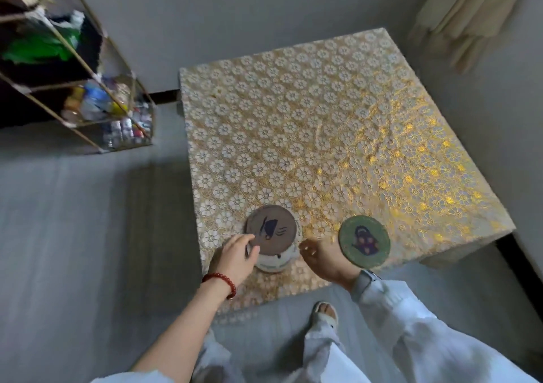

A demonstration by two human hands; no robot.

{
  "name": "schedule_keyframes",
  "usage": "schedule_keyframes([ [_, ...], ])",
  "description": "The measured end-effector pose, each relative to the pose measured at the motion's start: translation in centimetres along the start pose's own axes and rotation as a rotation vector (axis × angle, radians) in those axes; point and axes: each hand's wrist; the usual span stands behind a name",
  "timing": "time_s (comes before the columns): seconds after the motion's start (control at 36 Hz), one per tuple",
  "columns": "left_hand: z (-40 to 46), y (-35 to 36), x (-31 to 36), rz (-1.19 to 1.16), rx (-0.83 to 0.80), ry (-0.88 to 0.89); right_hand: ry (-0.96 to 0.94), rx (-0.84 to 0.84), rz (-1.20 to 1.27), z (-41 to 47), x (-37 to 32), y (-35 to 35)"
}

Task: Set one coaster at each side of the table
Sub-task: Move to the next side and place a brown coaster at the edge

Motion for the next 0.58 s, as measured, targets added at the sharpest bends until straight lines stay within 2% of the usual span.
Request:
schedule_keyframes([
  [0.22, 0.9, -8.0, -9.9, 0.009, -0.028, 0.174, 0.090, 0.103, 0.075, 1.5, -11.3, 7.3],
  [0.33, 1.4, -12.8, -14.0, 0.024, -0.032, 0.186, 0.129, 0.155, 0.126, 2.4, -16.6, 10.0],
  [0.47, 4.4, -18.7, -15.4, 0.104, -0.029, 0.280, 0.172, 0.203, 0.186, 4.6, -22.0, 10.6],
  [0.58, 7.6, -20.9, -14.1, 0.183, -0.016, 0.380, 0.224, 0.265, 0.224, 6.7, -23.1, 10.2],
])
Point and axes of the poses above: each hand's wrist, its own z-axis towards the middle knuckle, its own y-axis out of the palm, x = y × z, and after that the axes turned 4 degrees about -z, right-handed
